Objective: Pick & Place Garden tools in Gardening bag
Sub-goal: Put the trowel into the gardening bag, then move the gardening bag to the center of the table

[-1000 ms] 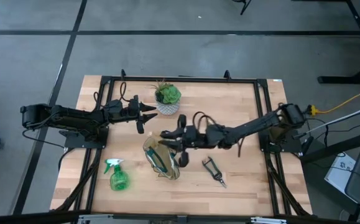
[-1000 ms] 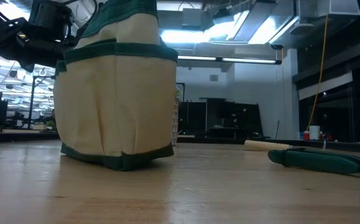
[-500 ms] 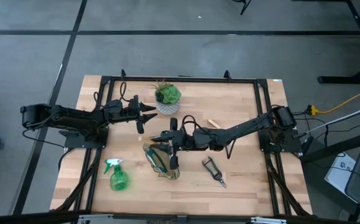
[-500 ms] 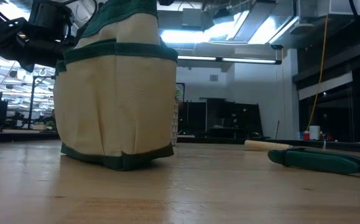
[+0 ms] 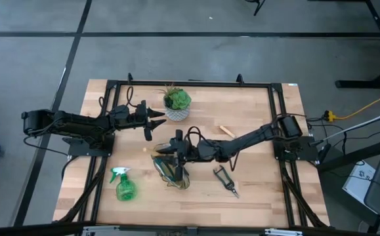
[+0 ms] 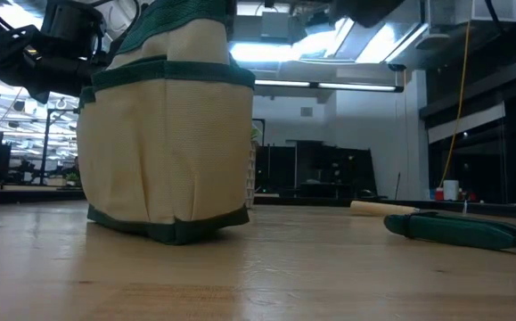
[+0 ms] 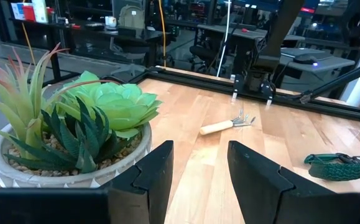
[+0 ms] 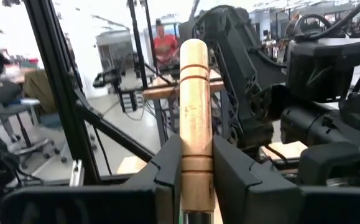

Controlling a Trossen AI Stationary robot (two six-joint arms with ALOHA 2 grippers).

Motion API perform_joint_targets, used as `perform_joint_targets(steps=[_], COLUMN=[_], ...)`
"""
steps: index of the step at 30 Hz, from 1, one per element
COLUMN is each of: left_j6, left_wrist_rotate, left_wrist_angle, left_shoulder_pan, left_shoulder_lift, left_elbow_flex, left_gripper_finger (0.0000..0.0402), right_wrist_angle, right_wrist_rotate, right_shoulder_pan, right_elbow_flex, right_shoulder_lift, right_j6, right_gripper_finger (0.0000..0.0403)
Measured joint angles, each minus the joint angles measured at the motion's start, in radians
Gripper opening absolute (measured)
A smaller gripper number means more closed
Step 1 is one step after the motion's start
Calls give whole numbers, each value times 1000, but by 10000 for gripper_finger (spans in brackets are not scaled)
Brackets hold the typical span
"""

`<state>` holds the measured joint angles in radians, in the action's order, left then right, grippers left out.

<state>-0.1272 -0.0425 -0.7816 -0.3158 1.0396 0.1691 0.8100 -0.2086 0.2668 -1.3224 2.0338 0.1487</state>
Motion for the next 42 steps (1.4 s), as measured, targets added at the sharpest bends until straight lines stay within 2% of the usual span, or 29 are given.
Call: perform_joint_targets(steps=[10,27,33,42], left_j6=[0,0,0,0], left_wrist_rotate=[0,0,0,0], left_wrist_angle=[0,0,0,0], left_shoulder_pan=[0,0,0,0], left_shoulder_lift=[0,0,0,0], left_elbow_flex=[0,0,0,0], left_gripper_finger=[148,148,148,148], right_wrist_angle=[42,-33,-44,-51], right_wrist_rotate=[0,2,2,2], right_shoulder_pan=[0,-5,-25,-45], right_elbow_flex=[1,1,1,1], right_shoulder_lift=[61,62,62,62], right_j6=[2,-33,5,53], right_gripper_finger=[63,63,63,145])
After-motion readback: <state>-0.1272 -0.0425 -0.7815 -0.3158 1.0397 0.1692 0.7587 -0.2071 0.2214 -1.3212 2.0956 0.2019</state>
